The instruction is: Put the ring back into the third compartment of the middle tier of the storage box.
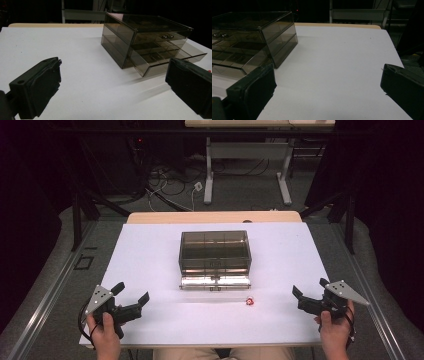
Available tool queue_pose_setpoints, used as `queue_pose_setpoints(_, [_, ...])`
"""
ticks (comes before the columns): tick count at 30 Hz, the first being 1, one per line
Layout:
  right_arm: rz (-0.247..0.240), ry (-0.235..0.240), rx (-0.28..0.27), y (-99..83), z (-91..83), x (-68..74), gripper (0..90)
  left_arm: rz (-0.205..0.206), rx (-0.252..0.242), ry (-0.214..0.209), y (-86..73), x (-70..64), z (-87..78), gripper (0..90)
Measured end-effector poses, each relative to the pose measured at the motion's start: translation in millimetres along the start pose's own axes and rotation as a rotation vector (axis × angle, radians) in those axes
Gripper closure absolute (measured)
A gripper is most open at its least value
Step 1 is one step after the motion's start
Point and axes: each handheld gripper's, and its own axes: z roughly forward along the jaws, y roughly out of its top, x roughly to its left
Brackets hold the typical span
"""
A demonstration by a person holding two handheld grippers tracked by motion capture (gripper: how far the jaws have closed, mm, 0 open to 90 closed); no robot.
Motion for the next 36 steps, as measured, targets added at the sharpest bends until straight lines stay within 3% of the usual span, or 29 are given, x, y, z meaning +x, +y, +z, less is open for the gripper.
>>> queue_pose_setpoints(6, [0.015, 0.002, 0.007, 0.8, 4.2, 3.2, 0.0, -0.011, -0.001, 0.004, -0.3, 0.8, 0.5, 0.2])
queue_pose_setpoints(7, [0.02, -0.001, -0.03, 0.1, 7.8, 4.2, 0.0, -0.009, 0.0, 0.003, -0.4, 0.9, 0.7, 0.2])
queue_pose_setpoints(8, [0.006, 0.004, 0.018, 1.7, 5.6, 3.9, 0.0, -0.01, 0.001, 0.003, -0.6, 0.8, 1.0, 0.2])
queue_pose_setpoints(13, [0.002, 0.027, 0.031, 3.0, 9.9, 8.8, 0.0, -0.012, 0.008, 0.005, -1.7, 1.1, 0.9, 0.2])
queue_pose_setpoints(16, [-0.024, 0.04, 0.009, 4.2, 12.0, 13.0, 3.2, -0.009, 0.005, 0.005, -1.6, 0.4, -0.1, 0.2])
queue_pose_setpoints(23, [-0.058, 0.087, 0.029, 12.9, 9.5, 21.5, 14.9, -0.007, 0.01, 0.005, -1.8, -1.3, 0.8, 0.2])
queue_pose_setpoints(30, [-0.078, 0.122, 0.011, 20.8, 9.3, 30.2, 17.4, -0.009, 0.016, 0.004, -2.2, -1.4, 1.0, 0.2])
queue_pose_setpoints(36, [-0.094, 0.134, 0.028, 23.5, 13.9, 37.6, 21.0, -0.005, 0.02, -0.003, -2.0, -1.9, 2.5, 0.2])
